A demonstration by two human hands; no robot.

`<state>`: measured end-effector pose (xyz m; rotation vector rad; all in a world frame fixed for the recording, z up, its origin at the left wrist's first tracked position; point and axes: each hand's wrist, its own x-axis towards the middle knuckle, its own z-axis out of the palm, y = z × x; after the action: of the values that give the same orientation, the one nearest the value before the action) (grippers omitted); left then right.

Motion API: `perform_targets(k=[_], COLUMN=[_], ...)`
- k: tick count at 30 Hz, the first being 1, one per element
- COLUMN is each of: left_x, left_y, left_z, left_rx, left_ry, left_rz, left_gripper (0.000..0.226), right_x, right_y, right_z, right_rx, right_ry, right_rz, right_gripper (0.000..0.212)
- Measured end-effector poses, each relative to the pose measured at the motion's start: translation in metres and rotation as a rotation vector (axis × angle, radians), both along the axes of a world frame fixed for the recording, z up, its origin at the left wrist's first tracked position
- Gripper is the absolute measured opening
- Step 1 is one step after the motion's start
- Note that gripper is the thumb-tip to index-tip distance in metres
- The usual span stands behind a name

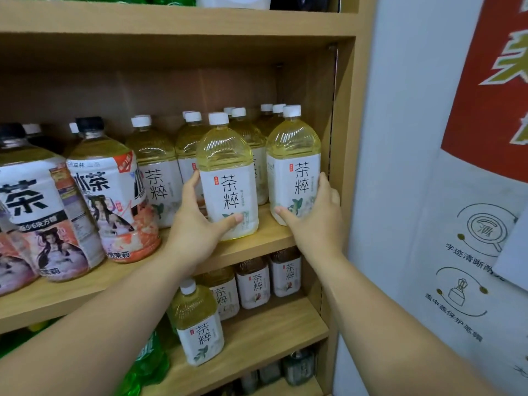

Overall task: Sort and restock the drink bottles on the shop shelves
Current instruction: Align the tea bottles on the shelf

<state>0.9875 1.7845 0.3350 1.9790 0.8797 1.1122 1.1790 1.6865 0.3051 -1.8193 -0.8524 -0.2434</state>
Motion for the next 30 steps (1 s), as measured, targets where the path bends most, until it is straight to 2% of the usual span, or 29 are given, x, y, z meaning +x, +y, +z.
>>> perform_targets(k=[7, 15, 19, 30], left_x=[-0.004, 0.0, 0.01, 0.026], left_y=[0.007, 0.008, 0.007, 0.004], left_z=[-0.006, -0.006, -0.005, 0.0], left_rx=[-0.012, 0.025, 0.059, 0.023], left_ry=[-0.019, 0.012, 0.027, -0.008], left_rz=[-0.007, 0.035, 0.045, 0.053], left_gripper=[0.103, 0.103, 0.103, 0.09], right_x=[0.001, 0.006, 0.015, 0.029], right_y=[0.013, 0.019, 0.015, -0.021], right_z=[-0.005, 0.0, 0.005, -0.021], right_rx=[0.051, -0.085, -0.137, 0.004], right_ry=[-0.03, -0.129, -0.128, -0.085], right_rz=[-0.114, -0.183, -0.13, 0.238], right_gripper=[0.103, 0.092, 0.087, 0.065])
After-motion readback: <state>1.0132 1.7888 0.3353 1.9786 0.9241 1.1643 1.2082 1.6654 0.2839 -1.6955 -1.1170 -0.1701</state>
